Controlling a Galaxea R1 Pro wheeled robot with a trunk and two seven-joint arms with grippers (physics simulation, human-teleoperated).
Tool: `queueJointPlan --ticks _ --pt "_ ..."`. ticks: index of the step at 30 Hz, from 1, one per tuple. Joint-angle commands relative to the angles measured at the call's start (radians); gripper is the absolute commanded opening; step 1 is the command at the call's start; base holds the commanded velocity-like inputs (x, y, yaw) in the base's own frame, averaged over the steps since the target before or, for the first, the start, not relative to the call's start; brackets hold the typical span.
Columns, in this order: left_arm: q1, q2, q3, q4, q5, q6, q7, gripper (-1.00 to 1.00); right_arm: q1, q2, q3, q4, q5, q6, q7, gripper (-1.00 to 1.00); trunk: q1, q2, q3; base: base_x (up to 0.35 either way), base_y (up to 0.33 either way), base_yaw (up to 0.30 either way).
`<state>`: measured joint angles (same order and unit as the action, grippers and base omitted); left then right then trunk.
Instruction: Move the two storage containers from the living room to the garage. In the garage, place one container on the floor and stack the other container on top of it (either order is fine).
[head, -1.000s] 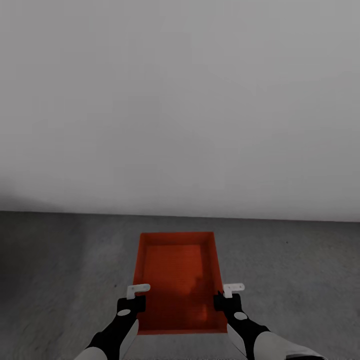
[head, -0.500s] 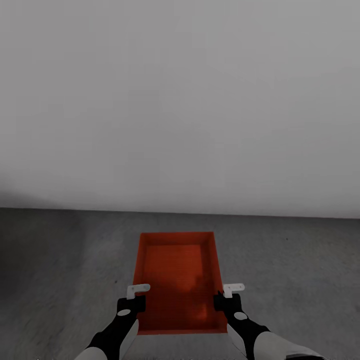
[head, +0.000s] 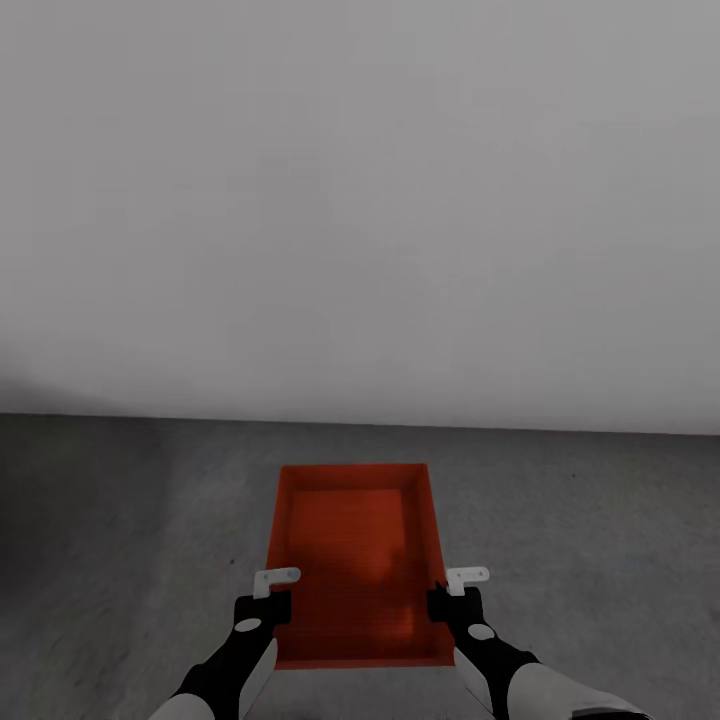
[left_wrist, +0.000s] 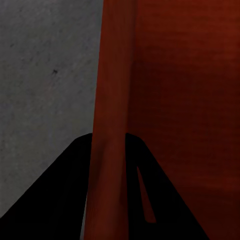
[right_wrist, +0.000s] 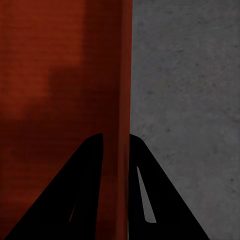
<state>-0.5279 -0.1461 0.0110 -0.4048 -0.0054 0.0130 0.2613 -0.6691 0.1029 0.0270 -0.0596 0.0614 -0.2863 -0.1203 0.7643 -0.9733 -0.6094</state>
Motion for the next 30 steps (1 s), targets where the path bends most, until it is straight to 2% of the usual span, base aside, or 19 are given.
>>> queueJointPlan --ticks 1,11,25,30 --pt "0.0 0.008 0.038 -0.045 -0.018 0.002 0.01 -1.0 0.0 0.0 -0.021 0.003 -0.005 -0.003 -0.008 -1.0 0.0 -0.001 -0.001 0.0 0.0 0.0" --pt "0.0 0.008 0.038 -0.045 -0.018 0.002 0.01 -1.0 0.0 0.0 -0.021 0.003 -0.005 -0.004 -0.008 -1.0 0.0 -0.001 -0.002 0.0 0.0 0.0" --pt "-0.001 0.008 0.038 -0.045 -0.018 0.002 0.01 -1.0 0.0 0.0 -0.021 0.003 -0.005 -0.004 -0.007 -1.0 0.0 -0.001 -0.023 0.0 0.0 0.0" --pt "0.0 0.008 0.039 -0.045 -0.018 0.002 0.01 -1.0 0.0 0.0 -0.021 0.003 -0.005 -0.004 -0.007 -1.0 0.019 -0.036 -0.041 0.0 0.0 0.0"
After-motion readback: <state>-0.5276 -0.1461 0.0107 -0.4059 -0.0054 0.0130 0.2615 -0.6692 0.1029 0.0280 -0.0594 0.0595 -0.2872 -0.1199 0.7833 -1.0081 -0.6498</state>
